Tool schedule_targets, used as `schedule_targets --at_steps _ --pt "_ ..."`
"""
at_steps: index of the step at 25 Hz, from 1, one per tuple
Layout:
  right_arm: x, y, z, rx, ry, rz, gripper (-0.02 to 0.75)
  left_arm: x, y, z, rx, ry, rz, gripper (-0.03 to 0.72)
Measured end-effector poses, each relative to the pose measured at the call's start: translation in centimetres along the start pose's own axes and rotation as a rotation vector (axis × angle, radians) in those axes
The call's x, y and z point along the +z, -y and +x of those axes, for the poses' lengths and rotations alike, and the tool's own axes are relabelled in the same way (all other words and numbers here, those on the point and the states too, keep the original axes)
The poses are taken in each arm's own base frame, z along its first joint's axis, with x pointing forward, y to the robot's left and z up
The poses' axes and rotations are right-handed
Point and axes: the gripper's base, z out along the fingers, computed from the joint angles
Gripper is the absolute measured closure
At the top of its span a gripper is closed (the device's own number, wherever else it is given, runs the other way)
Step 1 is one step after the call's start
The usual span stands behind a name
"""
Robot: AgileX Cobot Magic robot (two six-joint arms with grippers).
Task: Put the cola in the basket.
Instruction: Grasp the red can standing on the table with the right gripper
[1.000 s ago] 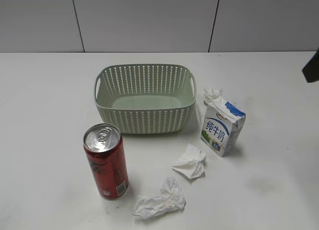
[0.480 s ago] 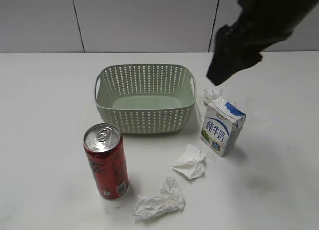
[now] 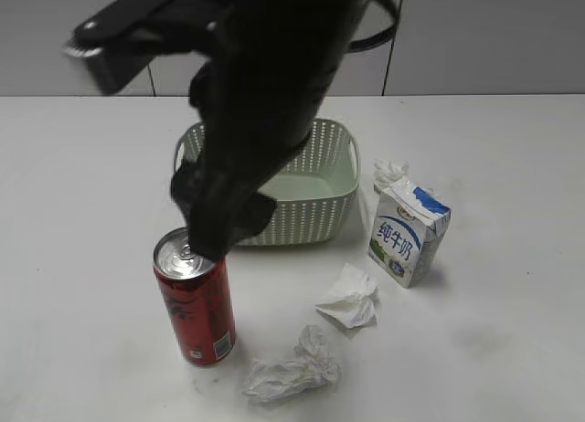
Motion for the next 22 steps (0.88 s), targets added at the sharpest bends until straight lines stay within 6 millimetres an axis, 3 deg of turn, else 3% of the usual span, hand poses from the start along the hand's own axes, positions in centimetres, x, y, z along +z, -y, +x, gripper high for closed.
schedule_targets --at_steps 3,9,22 --pt "2.6 -0.6 -1.0 -0.042 -0.047 -0.009 0.124 0.0 0.0 0.0 0.000 0.000 0.000 0.459" --pt "6.3 0.4 -1.7 -0.071 -0.124 0.020 0.123 0.0 0.0 0.0 0.000 0.000 0.000 0.459" --pt "9.3 0.9 -1.9 -0.161 -0.149 -0.013 0.124 0.0 0.0 0.0 0.000 0.000 0.000 0.459"
